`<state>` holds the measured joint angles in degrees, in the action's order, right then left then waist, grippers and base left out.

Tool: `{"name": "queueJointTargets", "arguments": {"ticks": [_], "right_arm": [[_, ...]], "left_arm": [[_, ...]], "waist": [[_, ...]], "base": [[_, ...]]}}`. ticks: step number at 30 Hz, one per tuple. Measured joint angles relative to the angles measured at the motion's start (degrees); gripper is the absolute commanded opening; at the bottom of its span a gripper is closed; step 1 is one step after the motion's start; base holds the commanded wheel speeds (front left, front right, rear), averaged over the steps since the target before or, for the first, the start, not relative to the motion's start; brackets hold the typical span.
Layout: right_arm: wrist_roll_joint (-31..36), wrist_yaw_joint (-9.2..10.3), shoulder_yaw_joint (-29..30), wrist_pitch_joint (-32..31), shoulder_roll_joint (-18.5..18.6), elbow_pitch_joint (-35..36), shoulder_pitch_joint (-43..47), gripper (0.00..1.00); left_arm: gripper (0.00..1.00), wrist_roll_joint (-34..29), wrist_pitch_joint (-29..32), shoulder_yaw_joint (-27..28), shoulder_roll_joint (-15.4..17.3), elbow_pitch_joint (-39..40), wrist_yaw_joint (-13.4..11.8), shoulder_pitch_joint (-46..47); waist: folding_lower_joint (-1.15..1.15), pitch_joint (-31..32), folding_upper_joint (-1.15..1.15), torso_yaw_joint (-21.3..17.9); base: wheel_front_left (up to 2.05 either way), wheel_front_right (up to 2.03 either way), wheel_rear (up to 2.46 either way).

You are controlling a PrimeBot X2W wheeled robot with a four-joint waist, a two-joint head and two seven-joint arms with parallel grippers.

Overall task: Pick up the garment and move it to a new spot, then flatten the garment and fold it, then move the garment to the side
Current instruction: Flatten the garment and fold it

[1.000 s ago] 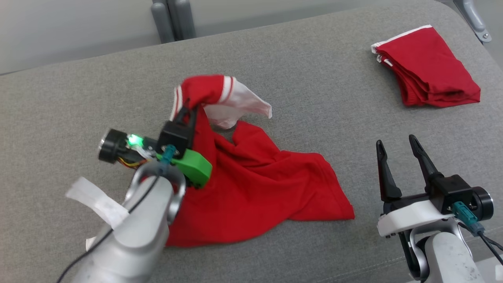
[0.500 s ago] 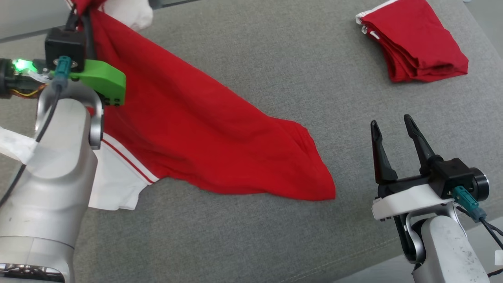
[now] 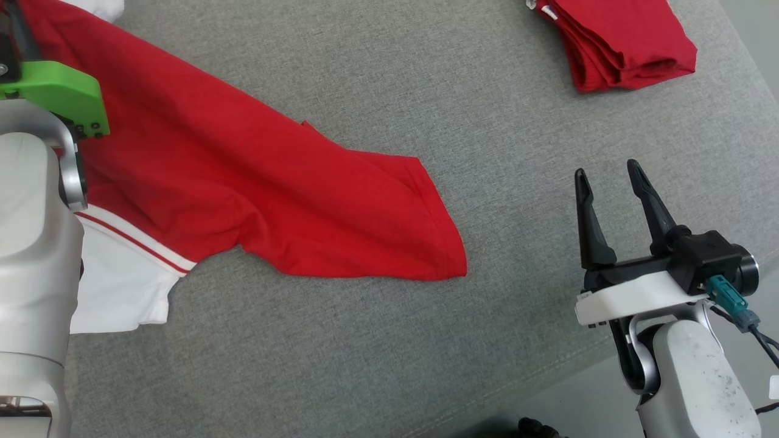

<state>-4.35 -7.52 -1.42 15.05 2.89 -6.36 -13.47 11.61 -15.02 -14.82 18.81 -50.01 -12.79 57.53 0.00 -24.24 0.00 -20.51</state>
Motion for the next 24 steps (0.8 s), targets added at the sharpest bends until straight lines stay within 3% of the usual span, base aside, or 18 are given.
{"name": "queueJointTargets", "arguments": {"ticks": [1, 2, 13, 24], "right_arm": [[0.00, -0.01, 0.07, 0.01, 0.00, 0.01, -0.08, 1.00], [0.00, 0.00, 0.26, 0.01, 0.00, 0.07, -0.10, 1.00], [1.72, -0.01, 2.65, 0.00, -0.03, -0.29, 0.36, 1.00], [3.09, -0.01, 3.77, 0.01, -0.05, -4.02, 3.03, 1.00]], "left_arm": [[0.40, 0.09, 0.00, 0.02, 0.01, -0.23, 0.36, -0.01], [1.00, 0.57, 0.00, 0.18, -0.03, -0.25, 1.38, 0.00], [1.00, 5.50, -0.02, 2.98, -0.03, 3.38, 7.86, -2.57], [1.00, 7.14, -0.11, 6.22, -3.25, 22.28, 8.72, -21.82]], "waist": [[0.00, -0.10, 0.00, -0.03], [0.00, -0.16, 0.00, 0.08], [0.00, 1.83, 0.00, 4.27], [0.00, 7.58, 0.00, 9.20]], "base": [[0.00, 0.00, 0.00], [0.00, 0.00, 0.00], [0.00, 0.00, 0.00], [0.00, 0.00, 0.00]]}}
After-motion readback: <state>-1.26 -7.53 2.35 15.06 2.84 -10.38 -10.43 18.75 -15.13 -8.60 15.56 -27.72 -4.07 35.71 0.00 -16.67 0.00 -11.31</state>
